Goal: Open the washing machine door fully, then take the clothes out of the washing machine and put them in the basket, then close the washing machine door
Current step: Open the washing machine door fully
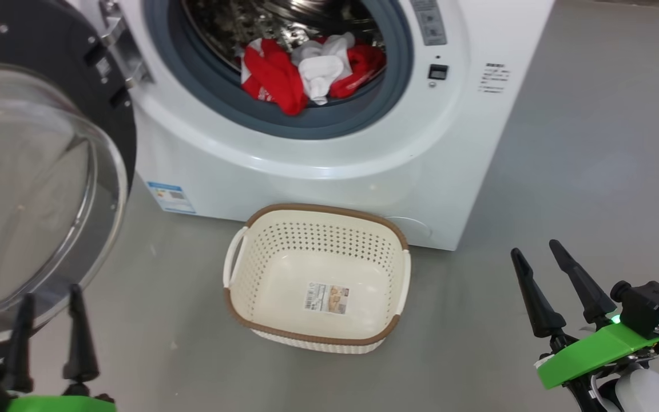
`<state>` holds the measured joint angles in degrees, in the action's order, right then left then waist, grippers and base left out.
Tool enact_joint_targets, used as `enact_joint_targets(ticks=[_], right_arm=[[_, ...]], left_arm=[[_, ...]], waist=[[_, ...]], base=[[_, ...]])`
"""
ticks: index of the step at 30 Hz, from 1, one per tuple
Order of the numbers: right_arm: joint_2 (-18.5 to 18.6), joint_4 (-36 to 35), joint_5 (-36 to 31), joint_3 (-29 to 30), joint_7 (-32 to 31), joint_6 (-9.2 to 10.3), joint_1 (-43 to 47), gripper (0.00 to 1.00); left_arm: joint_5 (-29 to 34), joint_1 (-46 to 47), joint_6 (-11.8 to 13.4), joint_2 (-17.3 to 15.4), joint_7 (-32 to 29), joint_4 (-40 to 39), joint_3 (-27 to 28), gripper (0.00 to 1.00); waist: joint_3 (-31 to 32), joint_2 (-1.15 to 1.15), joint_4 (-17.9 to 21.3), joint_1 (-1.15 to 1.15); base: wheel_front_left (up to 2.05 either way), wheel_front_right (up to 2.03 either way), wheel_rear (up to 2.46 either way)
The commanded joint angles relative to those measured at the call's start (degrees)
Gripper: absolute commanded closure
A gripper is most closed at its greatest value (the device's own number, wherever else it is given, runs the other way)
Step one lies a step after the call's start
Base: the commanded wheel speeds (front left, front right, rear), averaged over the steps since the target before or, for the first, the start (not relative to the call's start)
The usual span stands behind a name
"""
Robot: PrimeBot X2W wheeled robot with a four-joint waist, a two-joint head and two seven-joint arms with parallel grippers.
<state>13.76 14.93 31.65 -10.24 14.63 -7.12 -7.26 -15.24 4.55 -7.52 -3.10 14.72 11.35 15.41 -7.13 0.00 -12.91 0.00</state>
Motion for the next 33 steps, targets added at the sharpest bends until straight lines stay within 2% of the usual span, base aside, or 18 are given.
enact_joint_targets(ticks=[1, 24, 33], right_arm=[[0.26, -1.58, -0.32, -0.74, 0.37, -0.36, 0.15, 0.0], [-1.62, -2.14, -0.51, 2.25, 0.37, -0.36, 1.7, 0.0], [-1.66, -2.42, -0.54, 3.37, 0.37, -0.36, 2.21, 0.0]], left_arm=[[-0.42, -0.13, 0.04, -1.75, 0.28, -1.97, 0.59, 0.0], [-2.57, -2.5, 0.03, -3.15, 0.28, -3.81, -8.34, 0.0], [-2.46, -2.57, 0.03, -3.2, 0.28, -3.52, -9.37, 0.0]], waist=[[0.22, 0.0, 1.74, 0.0], [1.0, 0.0, 14.59, 0.0], [1.13, 0.0, 17.52, 0.0]], base=[[0.0, 0.0, 0.0], [0.0, 0.0, 0.0], [0.0, 0.0, 0.0]])
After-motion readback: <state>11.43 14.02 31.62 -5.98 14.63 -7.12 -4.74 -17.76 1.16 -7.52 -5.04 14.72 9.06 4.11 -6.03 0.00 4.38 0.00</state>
